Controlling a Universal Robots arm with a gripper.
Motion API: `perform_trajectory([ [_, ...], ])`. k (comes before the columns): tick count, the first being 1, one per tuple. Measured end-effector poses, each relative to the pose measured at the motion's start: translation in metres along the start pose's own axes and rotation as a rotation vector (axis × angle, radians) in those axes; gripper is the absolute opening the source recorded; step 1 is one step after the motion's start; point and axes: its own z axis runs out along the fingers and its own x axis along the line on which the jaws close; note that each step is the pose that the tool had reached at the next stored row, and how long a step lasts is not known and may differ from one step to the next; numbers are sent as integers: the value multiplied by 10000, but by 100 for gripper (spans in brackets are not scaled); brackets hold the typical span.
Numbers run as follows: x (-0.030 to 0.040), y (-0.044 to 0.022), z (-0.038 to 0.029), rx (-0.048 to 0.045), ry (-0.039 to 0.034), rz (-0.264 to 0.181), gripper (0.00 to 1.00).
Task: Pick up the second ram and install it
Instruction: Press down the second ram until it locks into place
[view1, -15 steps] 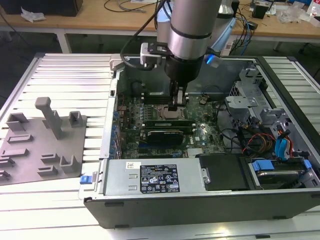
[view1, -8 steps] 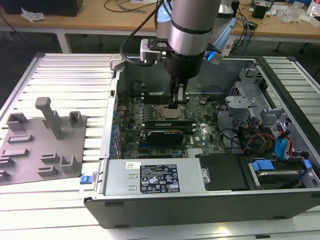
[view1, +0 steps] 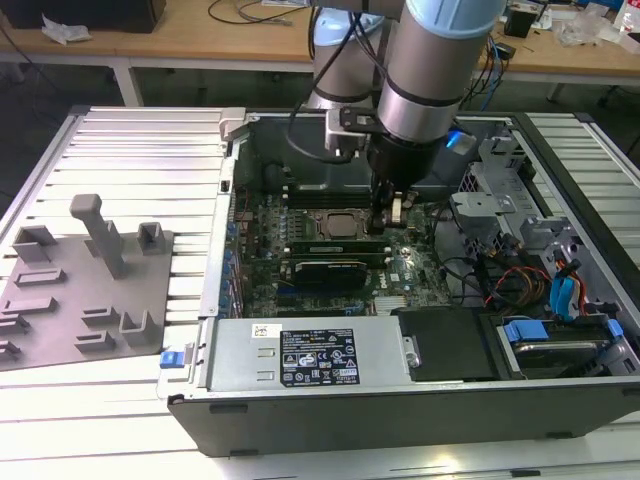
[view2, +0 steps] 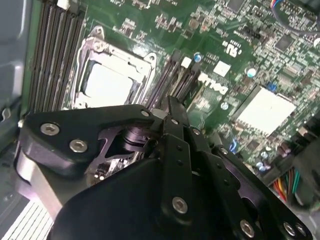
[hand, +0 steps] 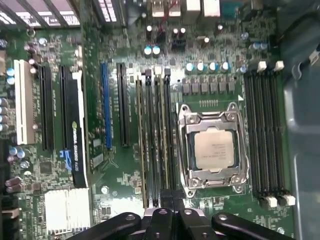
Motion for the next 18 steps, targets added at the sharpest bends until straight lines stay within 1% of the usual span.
perform_trajectory([
  [2,1,-28,49,-6,1,1,11],
  [3,3,-40,84,-9,2,1,11],
  [5,9,-55,209,-20,1,2,11],
  [6,11,-56,233,-21,7,3,11],
  [8,16,-57,246,-21,4,2,11],
  [12,29,-58,251,-20,3,1,11],
  [13,25,-55,189,-6,2,0,11],
  [14,36,142,188,54,-3,-3,11],
  [15,43,333,201,71,-1,-6,11],
  [16,46,427,210,81,-2,-6,11],
  [18,50,530,221,93,-4,-7,11],
])
